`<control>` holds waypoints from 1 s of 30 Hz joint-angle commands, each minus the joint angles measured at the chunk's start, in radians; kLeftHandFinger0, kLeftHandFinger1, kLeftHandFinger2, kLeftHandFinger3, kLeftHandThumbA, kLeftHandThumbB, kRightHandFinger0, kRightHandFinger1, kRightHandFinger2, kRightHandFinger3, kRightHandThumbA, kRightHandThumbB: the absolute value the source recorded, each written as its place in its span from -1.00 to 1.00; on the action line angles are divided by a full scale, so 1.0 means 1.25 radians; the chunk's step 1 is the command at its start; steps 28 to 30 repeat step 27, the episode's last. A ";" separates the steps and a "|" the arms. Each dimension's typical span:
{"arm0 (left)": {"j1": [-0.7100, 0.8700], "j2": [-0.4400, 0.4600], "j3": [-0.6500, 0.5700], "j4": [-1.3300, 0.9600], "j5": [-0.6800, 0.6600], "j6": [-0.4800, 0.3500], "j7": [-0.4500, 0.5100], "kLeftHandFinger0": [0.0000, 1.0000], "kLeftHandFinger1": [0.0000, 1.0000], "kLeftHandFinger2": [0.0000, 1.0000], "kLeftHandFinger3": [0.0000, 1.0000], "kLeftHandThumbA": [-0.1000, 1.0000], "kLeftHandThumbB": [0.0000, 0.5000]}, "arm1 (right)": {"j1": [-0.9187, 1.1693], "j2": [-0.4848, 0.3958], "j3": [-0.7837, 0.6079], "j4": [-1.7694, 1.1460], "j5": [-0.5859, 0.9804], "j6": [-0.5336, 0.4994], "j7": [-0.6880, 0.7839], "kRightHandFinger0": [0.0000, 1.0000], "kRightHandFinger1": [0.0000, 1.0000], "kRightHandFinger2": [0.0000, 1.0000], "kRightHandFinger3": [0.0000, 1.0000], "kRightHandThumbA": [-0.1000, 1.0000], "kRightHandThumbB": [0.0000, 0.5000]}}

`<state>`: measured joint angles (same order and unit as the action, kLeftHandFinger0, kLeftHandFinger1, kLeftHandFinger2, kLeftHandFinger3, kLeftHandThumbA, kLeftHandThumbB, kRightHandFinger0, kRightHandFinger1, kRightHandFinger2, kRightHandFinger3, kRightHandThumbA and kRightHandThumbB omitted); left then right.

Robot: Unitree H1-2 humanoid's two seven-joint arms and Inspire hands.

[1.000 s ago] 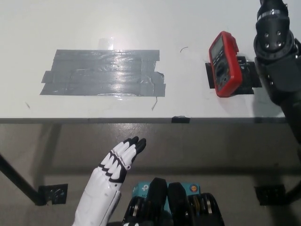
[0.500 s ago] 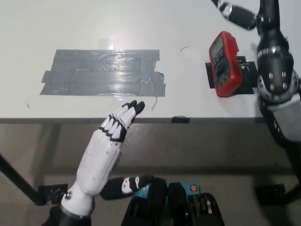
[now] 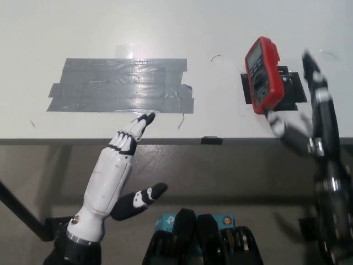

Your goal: The robot first picks the multimeter with right hand and then unfolds the black stand on the back of it using left hand

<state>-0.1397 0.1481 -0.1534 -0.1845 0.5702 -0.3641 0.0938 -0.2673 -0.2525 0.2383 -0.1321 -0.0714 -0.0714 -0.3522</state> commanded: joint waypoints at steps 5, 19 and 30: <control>0.190 0.010 0.041 0.016 -0.232 0.082 -0.066 1.00 1.00 1.00 1.00 1.00 -0.32 | 0.256 0.036 0.031 -0.045 -0.004 -0.102 0.082 1.00 1.00 1.00 1.00 0.41 -0.17; 0.284 -0.002 0.040 0.048 -0.265 0.085 -0.085 1.00 1.00 1.00 1.00 1.00 -0.29 | 0.361 0.049 0.004 0.007 0.044 -0.108 0.177 1.00 1.00 1.00 1.00 0.32 -0.23; 0.288 -0.004 0.043 0.041 -0.258 0.098 -0.083 1.00 1.00 1.00 1.00 0.99 -0.32 | 0.357 0.059 -0.006 0.010 0.018 -0.111 0.198 1.00 1.00 1.00 1.00 0.32 -0.22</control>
